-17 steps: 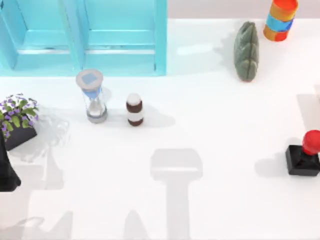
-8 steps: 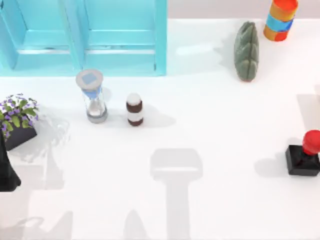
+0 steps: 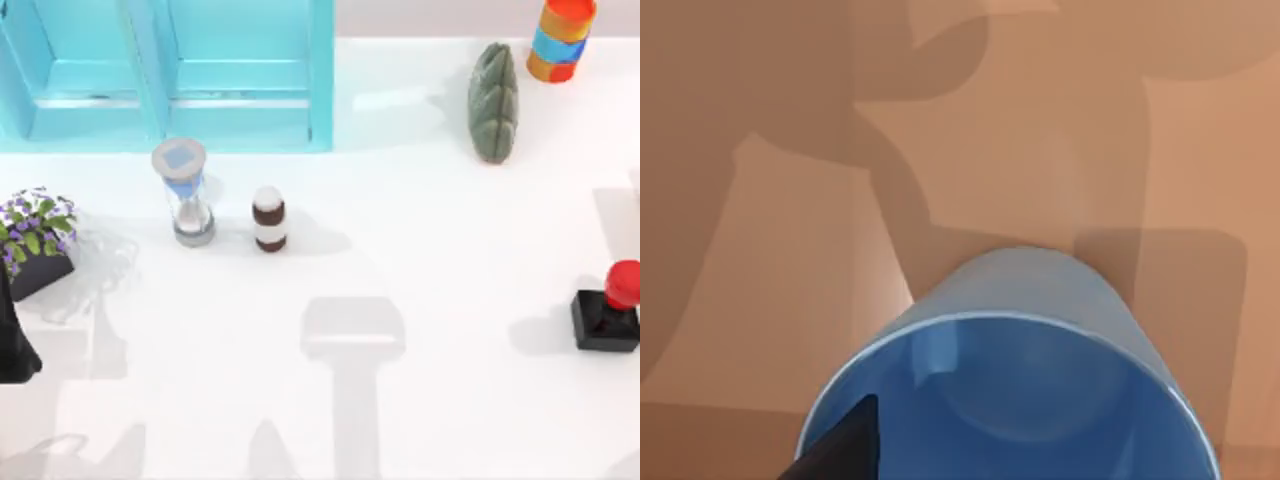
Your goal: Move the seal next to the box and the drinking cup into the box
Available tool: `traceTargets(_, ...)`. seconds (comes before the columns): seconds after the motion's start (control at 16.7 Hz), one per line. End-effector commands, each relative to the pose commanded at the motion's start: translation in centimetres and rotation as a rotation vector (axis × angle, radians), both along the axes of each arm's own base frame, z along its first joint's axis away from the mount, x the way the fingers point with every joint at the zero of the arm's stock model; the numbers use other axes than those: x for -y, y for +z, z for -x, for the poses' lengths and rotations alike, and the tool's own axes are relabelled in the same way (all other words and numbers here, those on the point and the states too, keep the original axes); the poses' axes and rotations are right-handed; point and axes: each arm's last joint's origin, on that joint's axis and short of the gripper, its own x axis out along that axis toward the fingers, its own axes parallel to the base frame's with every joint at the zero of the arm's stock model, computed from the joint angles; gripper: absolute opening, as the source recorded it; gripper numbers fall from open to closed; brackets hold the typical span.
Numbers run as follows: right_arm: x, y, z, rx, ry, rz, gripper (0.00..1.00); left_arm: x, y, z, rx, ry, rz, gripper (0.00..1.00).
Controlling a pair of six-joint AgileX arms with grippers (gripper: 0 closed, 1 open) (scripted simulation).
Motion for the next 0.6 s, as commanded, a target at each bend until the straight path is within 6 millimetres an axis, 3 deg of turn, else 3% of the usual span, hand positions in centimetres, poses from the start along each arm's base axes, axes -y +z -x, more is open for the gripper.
traceTargets(0.3,-0.6,5.0,-2.7,0.146,0.101,0.11,1.0,0.0,0.0,0.0,0.0,0.0,0.0,1.0)
traceTargets(0.6,-0.3,6.6,-1.4,0.105,0.054,0.1,1.0,0.0,0.0,0.0,0.0,0.0,0.0,1.0)
